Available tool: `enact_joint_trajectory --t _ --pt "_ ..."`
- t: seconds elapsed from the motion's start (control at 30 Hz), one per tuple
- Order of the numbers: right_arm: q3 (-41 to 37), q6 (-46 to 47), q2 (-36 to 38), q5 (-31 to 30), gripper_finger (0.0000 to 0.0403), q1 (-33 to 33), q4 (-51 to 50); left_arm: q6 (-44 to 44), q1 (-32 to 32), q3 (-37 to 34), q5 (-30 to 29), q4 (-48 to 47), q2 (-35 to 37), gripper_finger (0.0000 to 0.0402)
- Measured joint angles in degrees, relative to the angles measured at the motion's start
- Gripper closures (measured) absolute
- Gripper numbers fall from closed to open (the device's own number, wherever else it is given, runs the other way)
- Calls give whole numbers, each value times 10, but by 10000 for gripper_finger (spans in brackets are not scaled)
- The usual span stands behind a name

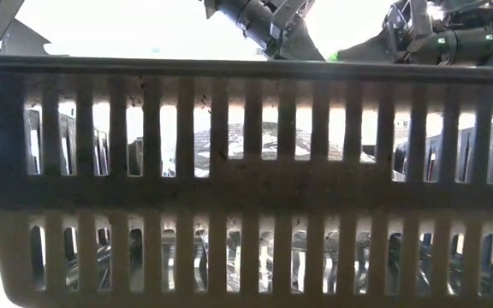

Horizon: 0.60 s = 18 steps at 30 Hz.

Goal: Pick & Place Travel size toiletries
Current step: Put the green bottle into the middle right black bin

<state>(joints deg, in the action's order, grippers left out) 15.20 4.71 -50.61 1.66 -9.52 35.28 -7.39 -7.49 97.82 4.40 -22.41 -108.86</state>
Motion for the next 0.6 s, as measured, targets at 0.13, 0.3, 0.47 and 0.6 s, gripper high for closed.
enact_joint_trajectory --t 0.13,0.3,0.47,0.6 --pt "0 2 0 -2 254 0 5 2 0 0 0 0 0 208" --pt "0 2 -10 -2 254 0 21 2 0 0 0 0 0 208" --pt "1 2 -51 -2 254 0 61 2 0 -1 0 -7 -1 208" --pt "1 1 -60 -2 254 0 74 2 0 -2 0 -11 -2 208"
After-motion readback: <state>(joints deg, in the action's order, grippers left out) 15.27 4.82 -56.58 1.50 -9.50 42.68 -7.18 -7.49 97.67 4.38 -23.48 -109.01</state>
